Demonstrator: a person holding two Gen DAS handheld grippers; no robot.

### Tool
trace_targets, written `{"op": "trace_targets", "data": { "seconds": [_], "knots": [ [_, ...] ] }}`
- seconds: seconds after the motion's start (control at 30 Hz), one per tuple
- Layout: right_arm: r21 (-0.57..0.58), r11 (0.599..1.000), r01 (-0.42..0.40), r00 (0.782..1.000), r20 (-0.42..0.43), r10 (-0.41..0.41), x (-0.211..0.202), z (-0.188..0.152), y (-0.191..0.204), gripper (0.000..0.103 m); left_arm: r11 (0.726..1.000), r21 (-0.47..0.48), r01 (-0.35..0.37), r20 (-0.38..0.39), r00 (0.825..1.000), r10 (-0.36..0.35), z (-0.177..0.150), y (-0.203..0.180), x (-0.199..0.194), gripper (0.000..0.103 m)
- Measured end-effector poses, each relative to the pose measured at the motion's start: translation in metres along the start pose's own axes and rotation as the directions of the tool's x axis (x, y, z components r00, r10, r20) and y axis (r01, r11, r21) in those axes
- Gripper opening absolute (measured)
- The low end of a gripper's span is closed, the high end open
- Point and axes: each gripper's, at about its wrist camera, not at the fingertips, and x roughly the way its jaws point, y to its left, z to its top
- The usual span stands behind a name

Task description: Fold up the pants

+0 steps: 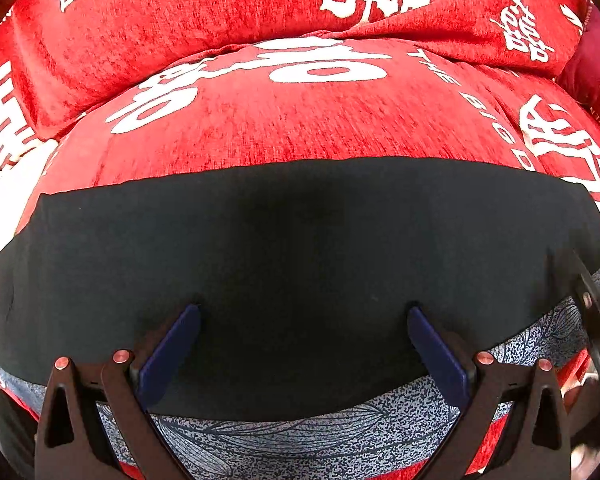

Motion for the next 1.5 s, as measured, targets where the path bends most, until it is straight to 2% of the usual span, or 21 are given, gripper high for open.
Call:
{"op": "trace_targets", "data": {
  "seconds": [0.03, 0.07, 0.1, 0.13, 0.27, 0.33, 0.47, 0.57, 0.63, 0.7, 0.83, 0.97, 1.03, 1.17, 1.23, 1.27, 1.3, 1.37, 1.4, 1.5],
  "knots": [
    [-0.030, 1.000, 0.008, 1.000, -0.009, -0.009, 0.002, 0.003, 0.005, 0.077, 1.000, -0.001, 0.002, 0.000, 1.000, -0.002, 0.000, 0.000, 0.000, 0.103],
    [-0.067, 0.998, 0.015, 1.000, -0.019, -0.016, 0.003, 0.007, 0.010, 0.063, 1.000, -0.002, 0.004, 0.000, 1.000, -0.004, 0.000, 0.001, 0.001, 0.103],
    [-0.084, 0.996, -0.016, 0.999, -0.038, 0.012, 0.002, 0.011, 0.015, 0.043, 1.000, -0.001, 0.006, 0.001, 1.000, -0.006, 0.000, 0.001, 0.001, 0.103],
    [-0.093, 0.996, -0.014, 0.999, -0.045, 0.010, 0.000, 0.013, 0.018, 0.038, 1.000, -0.003, 0.008, 0.001, 1.000, -0.008, 0.000, 0.001, 0.001, 0.103],
    [-0.115, 0.993, 0.001, 0.997, -0.080, -0.010, 0.002, 0.016, 0.022, 0.034, 1.000, 0.001, 0.014, 0.009, 1.000, -0.014, -0.002, 0.002, 0.001, 0.103],
    [-0.101, 0.995, 0.009, 0.995, -0.094, -0.018, -0.006, 0.024, 0.025, 0.021, 1.000, 0.005, 0.019, 0.012, 1.000, -0.019, -0.002, 0.002, 0.001, 0.103],
    [-0.196, 0.980, 0.031, 0.999, -0.005, -0.032, -0.039, 0.034, 0.057, 0.020, 1.000, 0.018, 0.019, 0.008, 1.000, -0.019, -0.001, 0.002, 0.001, 0.103],
    [-0.235, 0.971, 0.048, 0.999, 0.036, -0.040, -0.055, 0.038, 0.078, 0.020, 0.996, 0.040, 0.086, -0.059, 0.995, -0.083, 0.008, 0.011, -0.001, 0.103],
    [-0.267, 0.962, 0.056, 0.997, 0.073, -0.038, -0.069, 0.040, 0.097, 0.019, 0.991, 0.019, 0.134, -0.063, 0.989, -0.133, 0.014, 0.031, -0.010, 0.103],
    [-0.317, 0.946, 0.071, 0.993, 0.108, -0.038, -0.081, 0.038, 0.122, 0.019, 0.990, -0.030, 0.141, -0.005, 0.990, -0.141, 0.018, 0.062, -0.026, 0.103],
    [-0.437, 0.890, 0.130, 0.983, 0.176, -0.057, -0.094, 0.025, 0.180, 0.018, 0.979, -0.113, 0.169, 0.043, 0.985, -0.165, 0.023, 0.125, -0.040, 0.103],
    [-0.558, 0.807, 0.193, 0.969, 0.237, -0.068, -0.094, -0.005, 0.245, 0.018, 0.959, -0.225, 0.171, 0.057, 0.985, -0.162, 0.018, 0.191, -0.040, 0.103],
    [-0.625, 0.749, 0.222, 0.965, 0.251, -0.076, -0.086, -0.028, 0.276, 0.018, 0.946, -0.277, 0.171, 0.058, 0.985, -0.161, 0.008, 0.225, -0.038, 0.103],
    [-0.765, 0.585, 0.269, 0.959, 0.269, -0.090, -0.059, -0.087, 0.331, 0.017, 0.922, -0.358, 0.146, 0.069, 0.989, -0.130, -0.018, 0.279, -0.035, 0.103],
    [-0.836, 0.473, 0.278, 0.960, 0.263, -0.100, -0.037, -0.125, 0.354, 0.017, 0.907, -0.397, 0.141, 0.064, 0.990, -0.126, -0.029, 0.305, -0.032, 0.103],
    [-0.853, 0.439, 0.282, 0.959, 0.262, -0.109, -0.030, -0.136, 0.360, 0.017, 0.899, -0.415, 0.138, 0.061, 0.990, -0.123, -0.033, 0.315, -0.030, 0.103],
    [-0.876, 0.383, 0.293, 0.956, 0.263, -0.128, -0.019, -0.153, 0.368, 0.017, 0.889, -0.438, 0.134, 0.061, 0.991, -0.120, -0.038, 0.328, -0.029, 0.103],
    [-0.895, 0.306, 0.324, 0.944, 0.282, -0.173, -0.001, -0.177, 0.378, 0.017, 0.875, -0.464, 0.138, 0.065, 0.990, -0.121, -0.046, 0.341, -0.027, 0.103],
    [-0.896, 0.281, 0.343, 0.935, 0.297, -0.192, 0.003, -0.184, 0.380, 0.018, 0.872, -0.469, 0.140, 0.067, 0.990, -0.123, -0.047, 0.344, -0.028, 0.103],
    [-0.910, 0.207, 0.359, 0.922, 0.313, -0.226, 0.003, -0.195, 0.384, 0.030, 0.872, -0.463, 0.160, 0.077, 0.987, -0.141, -0.049, 0.345, -0.029, 0.103]
  ]
}}
